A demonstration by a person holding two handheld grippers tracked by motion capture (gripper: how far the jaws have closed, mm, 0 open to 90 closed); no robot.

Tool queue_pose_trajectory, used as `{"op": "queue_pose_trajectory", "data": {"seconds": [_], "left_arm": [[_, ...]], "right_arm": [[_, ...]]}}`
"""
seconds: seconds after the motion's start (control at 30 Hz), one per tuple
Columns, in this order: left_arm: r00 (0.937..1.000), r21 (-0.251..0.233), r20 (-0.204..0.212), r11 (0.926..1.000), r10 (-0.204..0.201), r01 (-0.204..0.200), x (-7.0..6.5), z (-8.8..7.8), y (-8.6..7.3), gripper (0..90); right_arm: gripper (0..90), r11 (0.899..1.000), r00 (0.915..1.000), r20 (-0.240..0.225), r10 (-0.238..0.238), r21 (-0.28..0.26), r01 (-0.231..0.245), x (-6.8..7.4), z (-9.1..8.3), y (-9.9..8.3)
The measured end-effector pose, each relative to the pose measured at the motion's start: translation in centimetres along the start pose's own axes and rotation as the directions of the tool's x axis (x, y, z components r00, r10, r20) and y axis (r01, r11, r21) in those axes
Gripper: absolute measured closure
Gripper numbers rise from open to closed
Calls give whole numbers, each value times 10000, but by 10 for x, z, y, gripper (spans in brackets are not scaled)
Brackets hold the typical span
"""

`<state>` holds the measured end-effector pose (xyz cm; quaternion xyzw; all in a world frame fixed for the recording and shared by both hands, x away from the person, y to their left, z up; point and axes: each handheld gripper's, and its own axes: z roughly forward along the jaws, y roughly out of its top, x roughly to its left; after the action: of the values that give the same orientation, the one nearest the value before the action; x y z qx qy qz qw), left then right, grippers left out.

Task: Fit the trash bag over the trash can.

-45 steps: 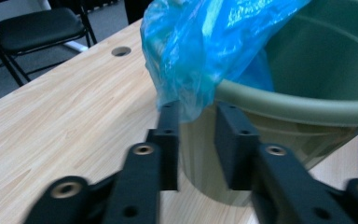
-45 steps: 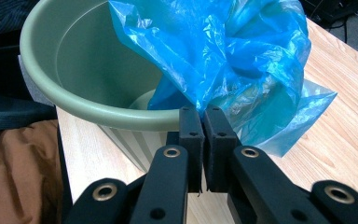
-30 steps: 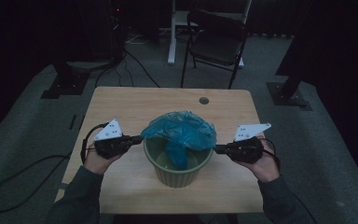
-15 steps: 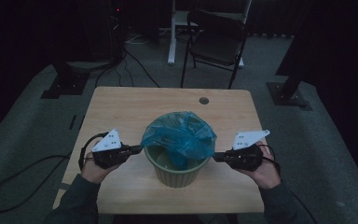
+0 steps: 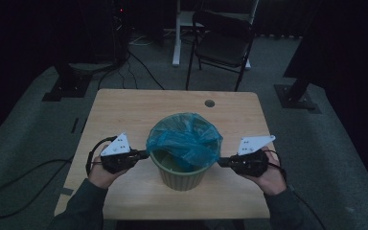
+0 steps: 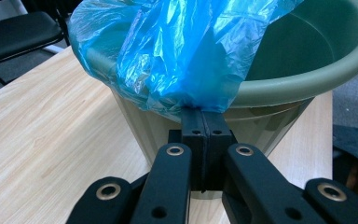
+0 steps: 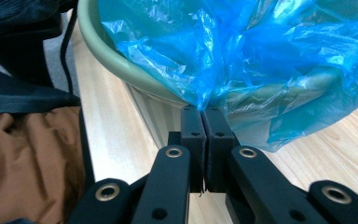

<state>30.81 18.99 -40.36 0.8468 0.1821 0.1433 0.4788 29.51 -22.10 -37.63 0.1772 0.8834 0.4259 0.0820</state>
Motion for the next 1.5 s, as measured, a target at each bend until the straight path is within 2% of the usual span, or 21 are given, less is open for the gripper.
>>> {"op": "queue_pose_trajectory", "data": {"seconds": [0.27,0.33,0.57,0.7,0.9,0.97,1.13,1.2,1.37,1.5], "left_arm": [[9998,-158,3,9997,-175,175,4,6,0,900],[9998,-182,92,9997,-156,158,1,7,-2,900],[9997,25,252,10000,-70,69,-5,12,-7,900],[9994,281,340,9996,-22,13,-6,17,-11,900],[9990,429,399,9989,-194,176,-4,22,-17,900],[9986,573,338,9976,-398,378,0,24,-23,900],[9979,605,210,9964,-606,592,5,19,-30,900],[9979,468,167,9970,-624,615,5,15,-31,897],[9973,129,-44,9972,-733,734,5,2,-30,776],[9968,-85,-40,9967,-802,801,6,-5,-30,706]], "right_arm": [[890,9994,9993,187,313,-164,-310,-9,1,-2],[890,9995,9996,-113,250,-172,-252,-6,3,-3],[890,10000,9992,-409,16,-88,-20,1,6,-1],[890,9997,9981,-607,-120,198,133,3,11,-2],[889,9989,9977,-672,-1,473,33,0,18,-5],[889,9982,9983,-570,134,597,-100,-3,19,-8],[889,9973,9982,-541,252,710,-213,-4,20,-12],[862,9972,9983,-522,248,723,-210,-4,20,-13],[757,9985,9984,-561,111,550,-80,-1,15,-10],[730,9989,9980,-626,36,462,-7,1,11,-9]]}}
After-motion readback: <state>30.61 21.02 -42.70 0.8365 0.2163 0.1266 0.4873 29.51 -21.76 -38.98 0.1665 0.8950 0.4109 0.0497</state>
